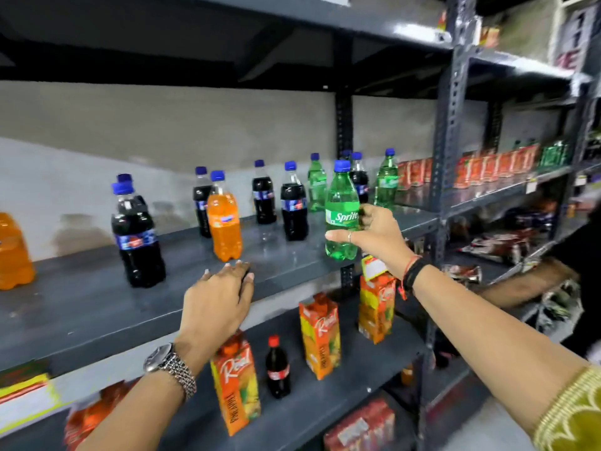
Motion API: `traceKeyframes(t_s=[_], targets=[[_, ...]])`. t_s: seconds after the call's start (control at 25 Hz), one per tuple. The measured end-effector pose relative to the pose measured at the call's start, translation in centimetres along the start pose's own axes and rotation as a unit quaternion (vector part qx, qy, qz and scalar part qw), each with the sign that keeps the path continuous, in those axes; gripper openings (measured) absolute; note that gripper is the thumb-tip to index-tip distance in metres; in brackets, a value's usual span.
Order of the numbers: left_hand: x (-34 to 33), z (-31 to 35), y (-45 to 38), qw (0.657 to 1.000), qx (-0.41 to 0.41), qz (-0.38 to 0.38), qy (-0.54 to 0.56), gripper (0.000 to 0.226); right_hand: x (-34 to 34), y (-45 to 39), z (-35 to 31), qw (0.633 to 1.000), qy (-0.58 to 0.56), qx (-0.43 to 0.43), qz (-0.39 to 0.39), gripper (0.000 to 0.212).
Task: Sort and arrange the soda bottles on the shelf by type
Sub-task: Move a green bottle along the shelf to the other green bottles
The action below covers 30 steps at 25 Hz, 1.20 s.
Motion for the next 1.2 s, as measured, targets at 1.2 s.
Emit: traceKeyframes(t_s=[1.2], targets=[[-4.5, 8.3, -4.3, 0.984, 0.118, 0.058, -0.116, 0.028, 13.8, -15.2, 3.7, 0.967, -0.012, 0.215, 0.137, 0.043]])
Point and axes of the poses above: each hand's wrist, its own y-axis away from the middle knuckle, its own x-axis out of the back of the hand, z = x × y, the point moved 5 cm from there along -y, towards the middle knuckle, and after that the axes turned 1 degree about y, right-handed, at the moved point
